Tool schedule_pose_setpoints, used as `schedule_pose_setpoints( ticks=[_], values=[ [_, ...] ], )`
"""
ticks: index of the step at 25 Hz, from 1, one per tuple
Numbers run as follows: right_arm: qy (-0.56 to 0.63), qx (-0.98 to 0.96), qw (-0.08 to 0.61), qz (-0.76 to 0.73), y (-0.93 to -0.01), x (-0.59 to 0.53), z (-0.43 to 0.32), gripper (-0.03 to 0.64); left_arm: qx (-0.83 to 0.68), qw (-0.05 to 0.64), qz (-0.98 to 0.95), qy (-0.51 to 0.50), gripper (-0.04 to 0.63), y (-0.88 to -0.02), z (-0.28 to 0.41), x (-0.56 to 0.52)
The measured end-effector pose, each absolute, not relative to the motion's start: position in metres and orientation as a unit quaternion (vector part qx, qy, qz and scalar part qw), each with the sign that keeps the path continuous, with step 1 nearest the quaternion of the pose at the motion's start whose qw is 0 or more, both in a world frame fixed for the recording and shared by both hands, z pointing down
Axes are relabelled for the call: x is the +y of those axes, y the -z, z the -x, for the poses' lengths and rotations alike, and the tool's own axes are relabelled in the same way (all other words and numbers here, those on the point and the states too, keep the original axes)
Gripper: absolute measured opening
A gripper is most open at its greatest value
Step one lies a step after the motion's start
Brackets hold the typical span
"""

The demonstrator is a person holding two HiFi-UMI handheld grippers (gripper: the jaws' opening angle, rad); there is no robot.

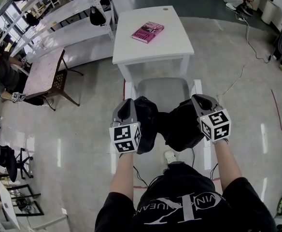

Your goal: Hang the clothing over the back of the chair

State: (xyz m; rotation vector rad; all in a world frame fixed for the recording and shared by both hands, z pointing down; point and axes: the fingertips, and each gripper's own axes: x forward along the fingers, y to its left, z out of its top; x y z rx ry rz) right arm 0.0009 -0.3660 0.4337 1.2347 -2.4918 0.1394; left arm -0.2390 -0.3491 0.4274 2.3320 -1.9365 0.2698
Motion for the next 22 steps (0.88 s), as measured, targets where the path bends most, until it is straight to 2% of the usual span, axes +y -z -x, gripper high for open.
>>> schedule_pose_setpoints(
  ticks=[22],
  values=[
    [-0.040, -0.888, 0.074, -0.451, -0.400, -0.283, -0.004, 0.018, -0.626, 0.043, -0.778, -0.025, 0.011, -0.404, 0.242, -0.266]
  ],
)
